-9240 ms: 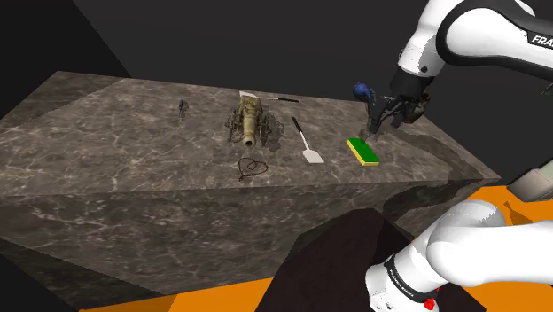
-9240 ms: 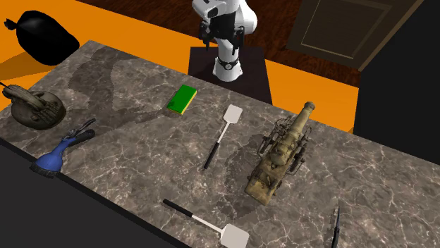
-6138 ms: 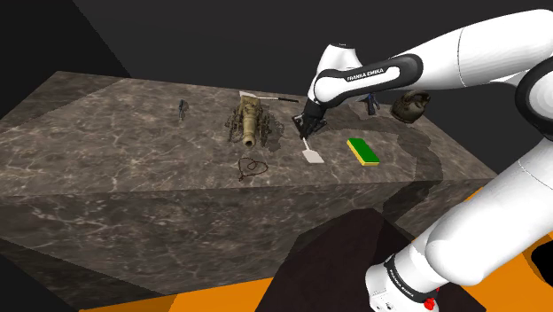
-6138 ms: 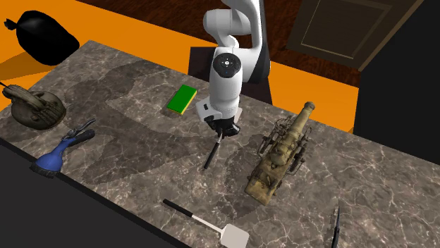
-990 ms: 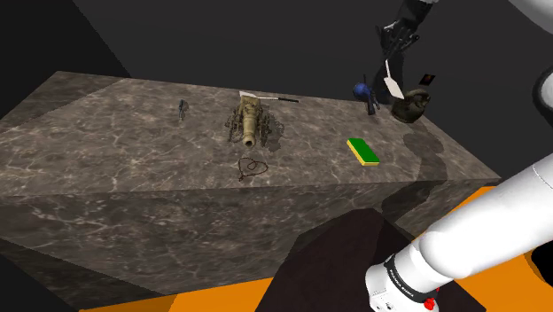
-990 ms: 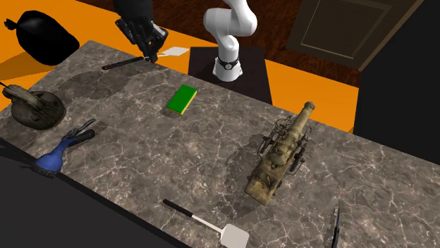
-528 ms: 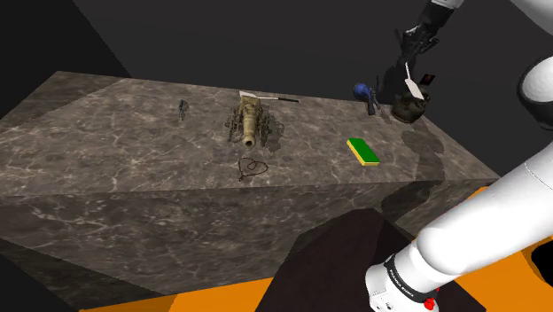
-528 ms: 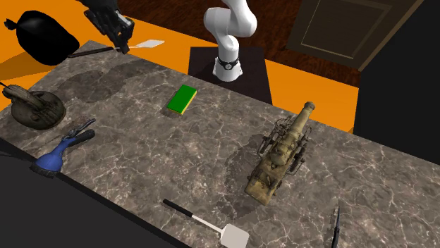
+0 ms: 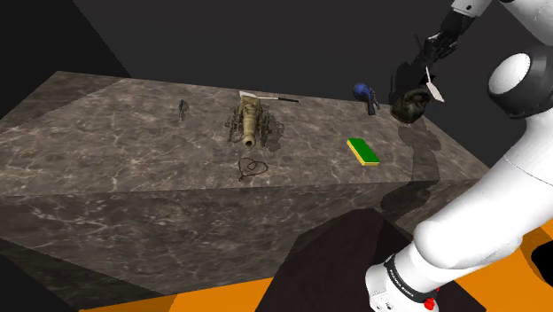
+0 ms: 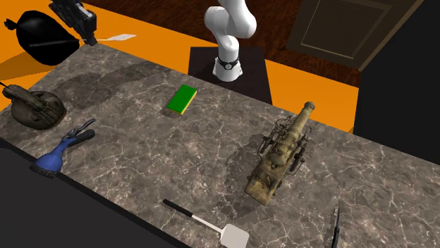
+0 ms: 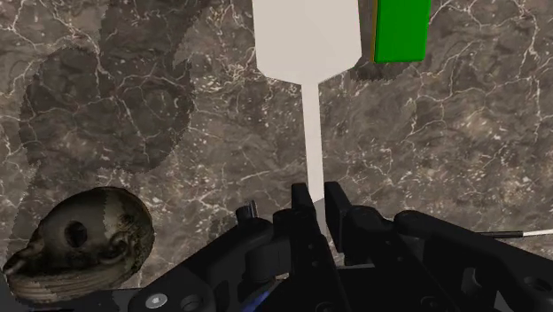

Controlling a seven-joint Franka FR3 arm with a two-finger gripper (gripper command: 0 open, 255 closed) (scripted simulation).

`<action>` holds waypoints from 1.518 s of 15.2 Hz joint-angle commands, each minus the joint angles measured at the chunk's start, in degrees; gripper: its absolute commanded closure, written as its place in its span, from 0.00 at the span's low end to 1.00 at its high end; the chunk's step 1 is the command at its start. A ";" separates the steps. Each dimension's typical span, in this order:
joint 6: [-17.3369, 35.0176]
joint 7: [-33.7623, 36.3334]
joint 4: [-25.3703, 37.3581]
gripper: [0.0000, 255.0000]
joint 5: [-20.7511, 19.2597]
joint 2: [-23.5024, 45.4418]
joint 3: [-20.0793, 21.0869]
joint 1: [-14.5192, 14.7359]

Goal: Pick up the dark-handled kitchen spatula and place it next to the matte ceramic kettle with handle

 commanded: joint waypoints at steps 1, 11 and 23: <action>-1.10 -3.11 3.35 1.00 1.62 2.68 -1.35 -2.22; -11.61 -14.51 32.56 1.00 13.62 23.37 -3.48 -20.39; 5.16 -15.03 5.04 1.00 7.71 12.55 -5.03 -11.56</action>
